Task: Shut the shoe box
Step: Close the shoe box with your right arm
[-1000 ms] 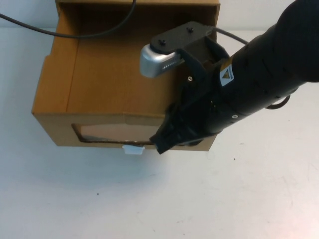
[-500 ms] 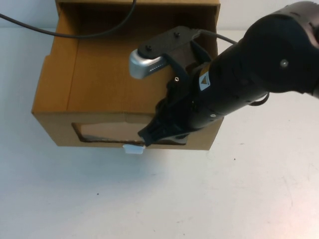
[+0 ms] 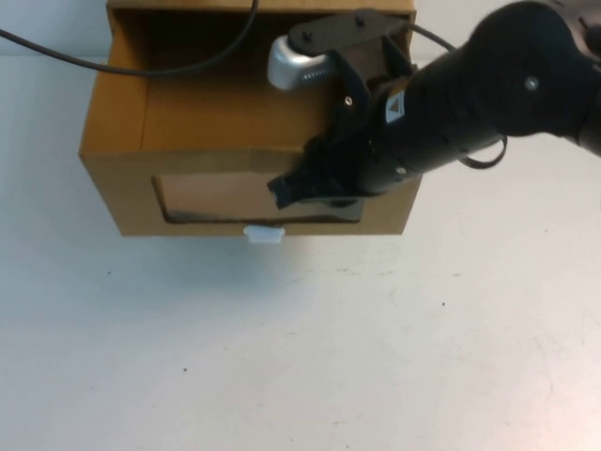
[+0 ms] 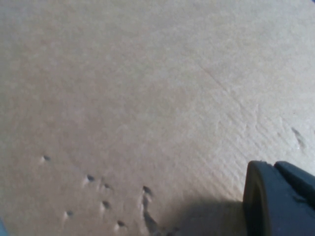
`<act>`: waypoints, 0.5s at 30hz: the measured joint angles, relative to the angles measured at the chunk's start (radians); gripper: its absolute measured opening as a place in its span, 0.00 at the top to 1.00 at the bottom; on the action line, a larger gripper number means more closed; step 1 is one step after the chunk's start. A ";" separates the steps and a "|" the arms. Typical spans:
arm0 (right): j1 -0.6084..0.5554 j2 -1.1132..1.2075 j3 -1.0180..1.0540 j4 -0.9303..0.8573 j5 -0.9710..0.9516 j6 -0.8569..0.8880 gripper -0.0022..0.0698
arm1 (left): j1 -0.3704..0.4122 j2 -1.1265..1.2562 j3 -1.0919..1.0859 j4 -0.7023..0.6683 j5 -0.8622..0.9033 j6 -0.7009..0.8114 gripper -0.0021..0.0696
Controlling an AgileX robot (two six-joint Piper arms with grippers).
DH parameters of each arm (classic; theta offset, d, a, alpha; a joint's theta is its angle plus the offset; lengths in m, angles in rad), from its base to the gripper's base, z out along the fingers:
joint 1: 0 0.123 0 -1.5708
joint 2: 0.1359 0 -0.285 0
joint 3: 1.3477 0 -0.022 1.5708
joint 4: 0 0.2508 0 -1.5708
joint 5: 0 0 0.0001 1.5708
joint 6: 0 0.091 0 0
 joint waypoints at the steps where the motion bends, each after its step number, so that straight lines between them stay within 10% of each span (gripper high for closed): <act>1: -0.004 0.011 -0.020 0.002 0.000 -0.006 0.99 | 0.000 0.000 0.000 0.000 0.000 0.000 0.98; 15: -0.075 0.228 -0.335 0.101 0.085 -0.100 0.99 | 0.000 0.000 0.000 0.000 0.004 -0.002 0.98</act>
